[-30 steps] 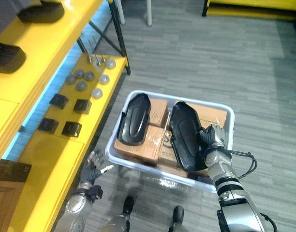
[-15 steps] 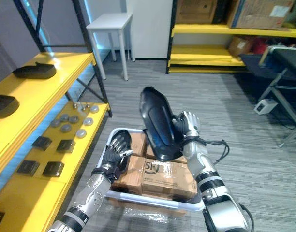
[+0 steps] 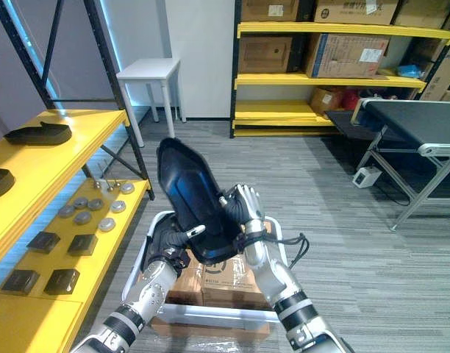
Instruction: Walk over and take plastic housings, then place them on the shelf
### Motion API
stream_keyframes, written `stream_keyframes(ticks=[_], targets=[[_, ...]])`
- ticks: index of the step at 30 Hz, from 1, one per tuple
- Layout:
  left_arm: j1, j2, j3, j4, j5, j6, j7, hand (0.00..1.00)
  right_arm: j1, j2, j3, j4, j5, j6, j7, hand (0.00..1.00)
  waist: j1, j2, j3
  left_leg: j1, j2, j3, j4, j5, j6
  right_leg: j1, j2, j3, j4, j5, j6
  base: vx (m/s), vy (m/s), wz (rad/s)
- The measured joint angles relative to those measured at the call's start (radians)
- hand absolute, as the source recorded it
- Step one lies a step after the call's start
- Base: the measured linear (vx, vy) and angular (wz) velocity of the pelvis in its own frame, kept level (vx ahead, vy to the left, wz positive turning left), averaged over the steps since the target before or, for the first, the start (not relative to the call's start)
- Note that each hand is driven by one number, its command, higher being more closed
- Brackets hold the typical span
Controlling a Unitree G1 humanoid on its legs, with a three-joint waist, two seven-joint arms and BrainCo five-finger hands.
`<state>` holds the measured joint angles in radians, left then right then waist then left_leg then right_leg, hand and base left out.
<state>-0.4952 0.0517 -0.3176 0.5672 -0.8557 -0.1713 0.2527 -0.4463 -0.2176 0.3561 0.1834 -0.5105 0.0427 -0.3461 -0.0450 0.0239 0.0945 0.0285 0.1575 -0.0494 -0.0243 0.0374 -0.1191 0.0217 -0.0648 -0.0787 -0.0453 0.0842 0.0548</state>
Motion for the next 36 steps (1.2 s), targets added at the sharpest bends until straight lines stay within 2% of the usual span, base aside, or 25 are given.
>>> stream_keyframes(ticks=[2, 5, 8, 10, 15, 17, 21, 23, 24, 25, 26, 27, 28, 29, 30, 31, 32, 33, 34, 35, 36], targets=[[0.0, -0.008, 0.046, -0.01, -0.021, -0.06, 0.028, 1.0, 0.036, 0.006, 0.011, -0.021, 0.038, -0.032, -0.014, 1.0, 0.0, -0.003, -0.008, 0.005, 0.001, 0.012, -0.003, 0.0, 0.0, 0.0, 0.001, 0.011, -0.004, 0.001, 0.0, 0.03, 0.031, -0.13], [0.0, -0.007, 0.059, -0.011, -0.036, -0.103, 0.027, 1.0, 0.071, 0.022, 0.011, -0.038, 0.069, -0.06, -0.024, 1.0, 0.0, -0.004, -0.011, 0.021, 0.001, 0.018, -0.007, -0.001, -0.001, 0.014, 0.0, 0.013, -0.01, 0.002, 0.0, 0.03, 0.032, -0.06], [0.02, -0.005, 0.061, -0.05, -0.04, -0.112, 0.02, 1.0, 0.081, 0.022, 0.011, -0.052, 0.079, -0.071, -0.025, 1.0, 0.001, -0.005, -0.012, 0.021, 0.001, 0.017, -0.008, -0.001, -0.001, 0.015, 0.001, 0.012, -0.012, 0.002, 0.0, 0.0, 0.0, 0.0], [0.086, -0.004, 0.064, -0.118, -0.023, -0.115, 0.006, 1.0, 0.094, 0.022, 0.021, -0.053, 0.098, -0.105, -0.025, 1.0, 0.001, -0.006, -0.012, 0.021, 0.001, 0.017, -0.008, -0.001, -0.001, 0.016, 0.001, 0.011, -0.013, 0.002, 0.0, 0.0, 0.0, 0.0], [0.272, -0.007, 0.091, -0.236, -0.004, -0.125, -0.005, 1.0, 0.151, 0.036, 0.1, -0.053, 0.116, -0.134, -0.021, 1.0, 0.013, -0.01, -0.015, 0.013, 0.001, -0.013, -0.006, -0.001, -0.002, 0.035, 0.001, -0.015, -0.03, 0.002, 0.0, 0.01, 0.007, 0.15], [0.345, -0.007, 0.102, -0.289, -0.004, -0.128, -0.007, 1.0, 0.167, 0.047, 0.126, -0.053, 0.118, -0.145, -0.015, 1.0, 0.029, -0.012, -0.016, 0.004, 0.001, -0.028, -0.001, -0.001, -0.002, 0.039, 0.002, -0.027, -0.034, 0.002, 0.0, 0.0, -0.004, 0.27], [0.514, -0.019, 0.172, -0.422, 0.016, -0.129, -0.022, 1.0, 0.181, 0.083, 0.2, -0.036, 0.132, -0.176, 0.007, 1.0, 0.072, -0.011, -0.015, -0.069, -0.011, -0.125, 0.044, -0.003, -0.011, 0.043, 0.001, -0.124, -0.035, -0.007, -0.001, -0.02, -0.023, 0.73], [0.587, -0.03, 0.22, -0.484, 0.071, -0.129, -0.022, 1.0, 0.176, 0.125, 0.216, 0.025, 0.167, -0.219, 0.017, 1.0, 0.117, 0.006, -0.003, -0.13, -0.028, -0.245, 0.054, 0.035, -0.028, 0.045, -0.008, -0.264, 0.036, -0.068, -0.003, -0.08, -0.066, 1.78], [0.6, -0.03, 0.23, -0.494, 0.084, -0.129, -0.022, 1.0, 0.172, 0.135, 0.217, 0.043, 0.171, -0.226, 0.021, 1.0, 0.121, 0.011, -0.001, -0.148, -0.036, -0.257, 0.037, 0.058, -0.02, 0.047, -0.014, -0.314, 0.062, -0.089, -0.002, -0.08, -0.051, 2.35], [0.615, -0.034, 0.247, -0.511, 0.128, -0.127, -0.02, 1.0, 0.171, 0.142, 0.217, 0.056, 0.175, -0.233, 0.026, 1.0, 0.125, 0.021, 0.005, -0.167, -0.031, -0.193, -0.007, -0.002, 0.058, 0.063, -0.037, -0.435, 0.091, -0.12, 0.007, -0.01, -0.023, 2.81], [0.621, -0.036, 0.268, -0.521, 0.169, -0.127, -0.019, 1.0, 0.16, 0.141, 0.22, 0.071, 0.19, -0.239, 0.037, 1.0, 0.138, 0.006, 0.006, -0.202, -0.022, -0.013, 0.002, -0.04, 0.156, 0.078, -0.076, -0.541, 0.092, -0.131, 0.017, 0.03, 0.008, 2.78], [0.63, -0.04, 0.281, -0.531, 0.192, -0.128, -0.018, 1.0, 0.151, 0.141, 0.225, 0.081, 0.193, -0.242, 0.043, 1.0, 0.15, 0.011, 0.006, -0.223, -0.012, 0.085, 0.015, -0.04, 0.163, 0.088, -0.091, -0.586, 0.094, -0.137, 0.02, 0.09, 0.054, 2.43], [0.651, -0.052, 0.308, -0.555, 0.224, -0.129, -0.016, 1.0, 0.133, 0.141, 0.24, 0.094, 0.204, -0.242, 0.056, 1.0, 0.165, 0.033, 0.007, -0.25, 0.006, 0.257, 0.04, -0.039, 0.158, 0.1, -0.114, -0.663, 0.11, -0.155, 0.031, 0.13, 0.079, 2.09], [0.669, -0.056, 0.324, -0.577, 0.255, -0.129, -0.015, 1.0, 0.13, 0.148, 0.245, 0.098, 0.214, -0.242, 0.067, 1.0, 0.17, 0.05, 0.005, -0.256, 0.023, 0.375, 0.044, -0.026, 0.14, 0.131, -0.12, -0.742, 0.116, -0.157, 0.051, 0.18, 0.082, 1.99], [0.68, -0.056, 0.332, -0.592, 0.266, -0.129, -0.015, 1.0, 0.13, 0.153, 0.247, 0.1, 0.219, -0.243, 0.073, 1.0, 0.172, 0.05, 0.005, -0.256, 0.028, 0.415, 0.045, -0.012, 0.119, 0.146, -0.129, -0.776, 0.121, -0.159, 0.064, 0.17, 0.06, 1.61], [0.704, -0.056, 0.342, -0.626, 0.289, -0.128, -0.013, 1.0, 0.13, 0.161, 0.253, 0.095, 0.231, -0.243, 0.082, 1.0, 0.173, 0.05, 0.004, -0.257, 0.022, 0.436, 0.043, 0.02, 0.093, 0.167, -0.14, -0.813, 0.129, -0.161, 0.071, 0.27, 0.137, 1.27], [0.741, -0.057, 0.353, -0.683, 0.319, -0.127, -0.007, 1.0, 0.139, 0.176, 0.254, 0.076, 0.231, -0.243, 0.097, 1.0, 0.186, 0.049, 0.005, -0.257, -0.014, 0.408, 0.044, 0.092, 0.076, 0.188, -0.181, -0.845, 0.165, -0.182, 0.104, 0.29, 0.172, 1.01], [0.753, -0.057, 0.359, -0.703, 0.335, -0.124, -0.003, 1.0, 0.147, 0.185, 0.254, 0.072, 0.236, -0.243, 0.103, 1.0, 0.195, 0.046, 0.004, -0.257, -0.035, 0.401, 0.053, 0.102, 0.081, 0.19, -0.213, -0.855, 0.197, -0.2, 0.106, 0.38, 0.25, 0.73], [0.768, -0.056, 0.372, -0.727, 0.362, -0.12, -0.001, 1.0, 0.157, 0.201, 0.255, 0.071, 0.251, -0.243, 0.112, 1.0, 0.198, 0.035, 0.001, -0.257, -0.07, 0.399, 0.064, 0.092, 0.087, 0.194, -0.269, -0.868, 0.264, -0.22, 0.1, 0.37, 0.254, 0.68], [0.772, -0.055, 0.377, -0.745, 0.397, -0.115, 0.001, 1.0, 0.169, 0.209, 0.253, 0.07, 0.264, -0.242, 0.115, 1.0, 0.19, 0.035, -0.001, -0.244, -0.124, 0.366, 0.066, 0.074, 0.116, 0.193, -0.361, -0.866, 0.405, -0.211, 0.075, 0.44, 0.323, 1.2], [0.762, -0.045, 0.378, -0.759, 0.434, -0.109, 0.003, 1.0, 0.17, 0.21, 0.241, 0.069, 0.28, -0.242, 0.117, 1.0, 0.166, 0.028, 0.008, -0.217, -0.176, 0.315, 0.078, 0.055, 0.145, 0.177, -0.466, -0.832, 0.601, -0.164, 0.002, 0.36, 0.279, 1.34]])
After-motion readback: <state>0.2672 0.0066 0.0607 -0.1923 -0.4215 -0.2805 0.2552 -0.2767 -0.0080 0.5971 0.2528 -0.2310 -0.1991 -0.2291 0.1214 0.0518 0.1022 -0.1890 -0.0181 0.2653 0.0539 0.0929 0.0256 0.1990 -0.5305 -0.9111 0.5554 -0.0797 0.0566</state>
